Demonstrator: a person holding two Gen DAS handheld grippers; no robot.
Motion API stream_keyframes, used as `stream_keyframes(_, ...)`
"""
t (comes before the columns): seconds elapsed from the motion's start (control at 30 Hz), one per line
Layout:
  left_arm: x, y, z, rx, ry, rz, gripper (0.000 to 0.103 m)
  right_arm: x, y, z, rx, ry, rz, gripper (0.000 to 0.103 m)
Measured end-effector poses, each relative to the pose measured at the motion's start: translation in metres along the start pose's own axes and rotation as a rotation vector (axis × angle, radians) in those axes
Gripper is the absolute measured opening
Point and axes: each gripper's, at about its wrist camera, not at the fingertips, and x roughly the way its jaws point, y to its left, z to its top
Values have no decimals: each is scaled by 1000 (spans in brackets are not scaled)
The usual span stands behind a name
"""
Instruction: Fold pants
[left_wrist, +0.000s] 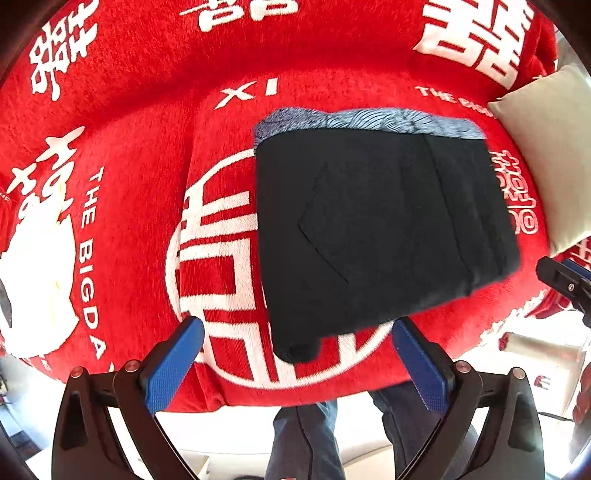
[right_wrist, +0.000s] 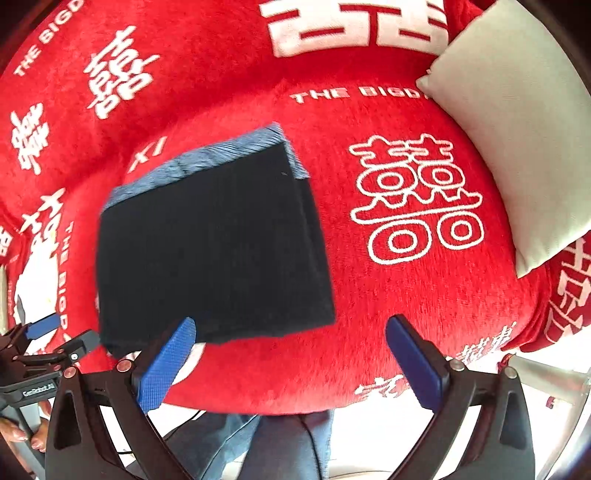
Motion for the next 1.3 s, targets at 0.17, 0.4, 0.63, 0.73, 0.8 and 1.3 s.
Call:
stream_keyframes(0.17, -31, -5, -5, -21, -24, -12, 102, -31, 17, 0, -16, 29, 25, 103)
stream_keyframes(0.4, -66, -10, -11, -88, -53, 46, 102, -60, 31, 12, -39, 63, 72, 103)
stream_keyframes(0.63, -80, -46, -18, -53, -30, 92, 102, -80, 29, 17, -107, 77, 81, 103)
stream_keyframes(0.73, -81, -57, -18, -47, -22, 98, 102, -78, 25, 16, -102, 87, 70, 103)
stream_keyframes(0.8, -81, -61, -17, -49, -17, 99, 102, -78, 25, 14, -108, 84, 66, 103)
stream_keyframes(1.3, -87, -51, -11, -68, -20, 129, 102, -75, 36, 15, -140, 80, 6, 103)
